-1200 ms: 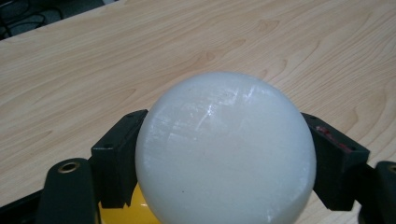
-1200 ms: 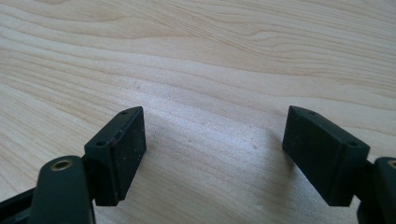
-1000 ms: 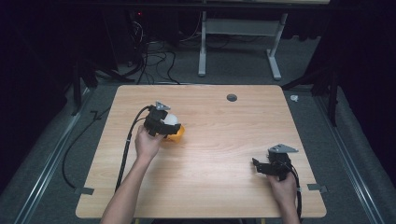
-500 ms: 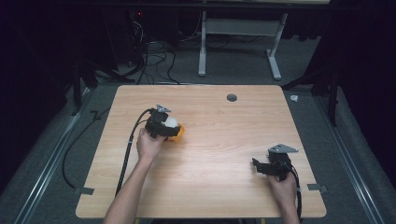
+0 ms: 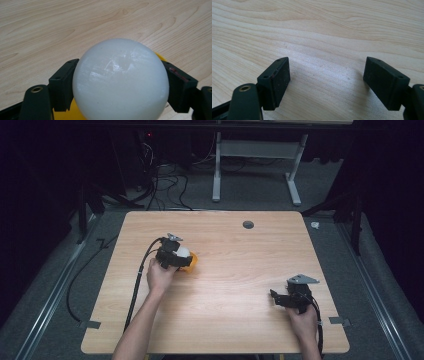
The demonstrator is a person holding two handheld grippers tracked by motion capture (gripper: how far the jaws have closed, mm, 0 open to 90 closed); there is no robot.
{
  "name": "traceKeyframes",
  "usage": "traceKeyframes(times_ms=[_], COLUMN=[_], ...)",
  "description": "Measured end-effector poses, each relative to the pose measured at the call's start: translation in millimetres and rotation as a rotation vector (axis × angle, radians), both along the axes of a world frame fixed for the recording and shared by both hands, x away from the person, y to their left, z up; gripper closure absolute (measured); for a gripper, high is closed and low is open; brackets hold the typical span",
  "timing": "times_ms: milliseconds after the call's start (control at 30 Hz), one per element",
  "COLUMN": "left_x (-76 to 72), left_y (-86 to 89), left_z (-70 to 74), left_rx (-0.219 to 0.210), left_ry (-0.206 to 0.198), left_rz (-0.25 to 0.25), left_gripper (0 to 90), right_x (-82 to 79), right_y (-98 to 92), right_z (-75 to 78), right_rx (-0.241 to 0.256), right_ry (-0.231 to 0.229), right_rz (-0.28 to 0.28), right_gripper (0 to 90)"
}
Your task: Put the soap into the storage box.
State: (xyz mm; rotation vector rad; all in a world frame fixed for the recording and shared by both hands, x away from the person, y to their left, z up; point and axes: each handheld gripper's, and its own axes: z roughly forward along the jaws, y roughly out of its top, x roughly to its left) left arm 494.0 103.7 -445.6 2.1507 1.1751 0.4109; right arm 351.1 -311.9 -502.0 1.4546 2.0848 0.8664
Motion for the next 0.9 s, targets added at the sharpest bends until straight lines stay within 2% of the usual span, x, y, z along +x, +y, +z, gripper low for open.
traceKeyframes(times_ms=[467,900], left_x=[2.0,2.2], left_y=[-4.7,1.3], left_z=[-8.0,-15.0], left_rx=[0.023,0.024], left_ry=[0.023,0.039], left_rz=[0.009,0.031], left_gripper=[23.7,23.6], right_x=[0.1,0.2], right_y=[-0.4,-0.9], right_z=[0.0,0.1], right_rx=[0.002,0.006], right_ry=[0.0,0.001], right_rz=[0.0,0.001], right_gripper=[22.2,22.4])
